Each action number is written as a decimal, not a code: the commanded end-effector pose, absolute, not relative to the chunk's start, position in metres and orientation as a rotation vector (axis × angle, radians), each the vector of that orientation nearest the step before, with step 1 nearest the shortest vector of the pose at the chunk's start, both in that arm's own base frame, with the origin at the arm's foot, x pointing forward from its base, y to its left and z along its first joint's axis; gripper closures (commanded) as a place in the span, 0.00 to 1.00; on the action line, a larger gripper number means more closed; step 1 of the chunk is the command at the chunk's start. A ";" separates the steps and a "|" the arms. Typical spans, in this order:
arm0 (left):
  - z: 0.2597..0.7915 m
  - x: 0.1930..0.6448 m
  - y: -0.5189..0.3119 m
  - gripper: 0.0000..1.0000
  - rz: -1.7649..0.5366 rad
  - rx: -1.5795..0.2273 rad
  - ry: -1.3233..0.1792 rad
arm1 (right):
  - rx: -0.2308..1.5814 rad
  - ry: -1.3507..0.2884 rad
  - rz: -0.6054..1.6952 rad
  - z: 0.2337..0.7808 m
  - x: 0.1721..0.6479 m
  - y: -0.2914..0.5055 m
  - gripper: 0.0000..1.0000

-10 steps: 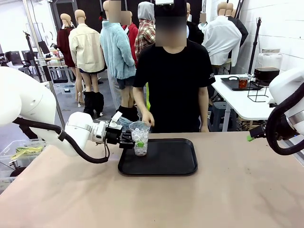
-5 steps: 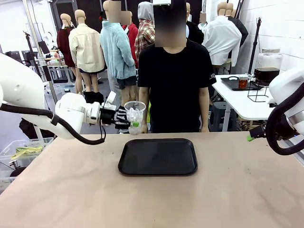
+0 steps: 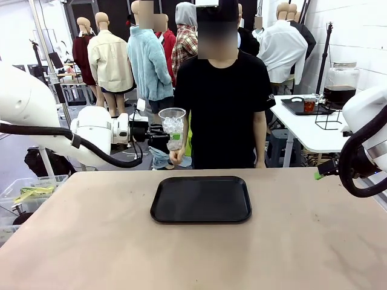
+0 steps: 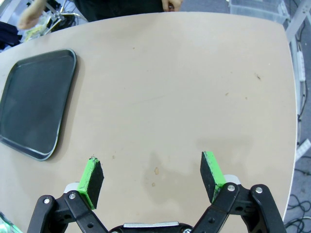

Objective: Pour the drink into the iced cup.
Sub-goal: Open the gripper to release the iced cup you were holding.

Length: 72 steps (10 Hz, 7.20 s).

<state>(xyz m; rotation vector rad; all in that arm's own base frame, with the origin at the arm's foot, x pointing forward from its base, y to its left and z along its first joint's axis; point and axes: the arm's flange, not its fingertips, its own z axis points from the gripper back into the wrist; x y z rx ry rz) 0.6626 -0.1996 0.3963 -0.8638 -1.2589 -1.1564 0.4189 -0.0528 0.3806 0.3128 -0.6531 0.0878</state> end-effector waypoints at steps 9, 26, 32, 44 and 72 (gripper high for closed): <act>0.399 0.690 -0.211 0.47 -1.105 -0.881 -1.273 | 0.315 -0.663 0.094 0.379 0.418 -0.052 0.00; 0.434 0.563 -0.095 0.00 -1.159 -0.714 -1.038 | 0.315 -0.663 0.094 0.379 0.418 -0.052 0.00; 0.461 0.500 0.008 0.00 -0.670 -0.221 -0.939 | 0.315 -0.663 0.094 0.379 0.418 -0.052 0.00; 0.446 0.493 -0.013 0.00 -0.379 0.024 -0.762 | 0.315 -0.663 0.094 0.379 0.418 -0.052 0.00; 0.395 0.487 -0.002 0.00 -0.370 0.006 -0.737 | 0.315 -0.663 0.094 0.379 0.418 -0.052 0.00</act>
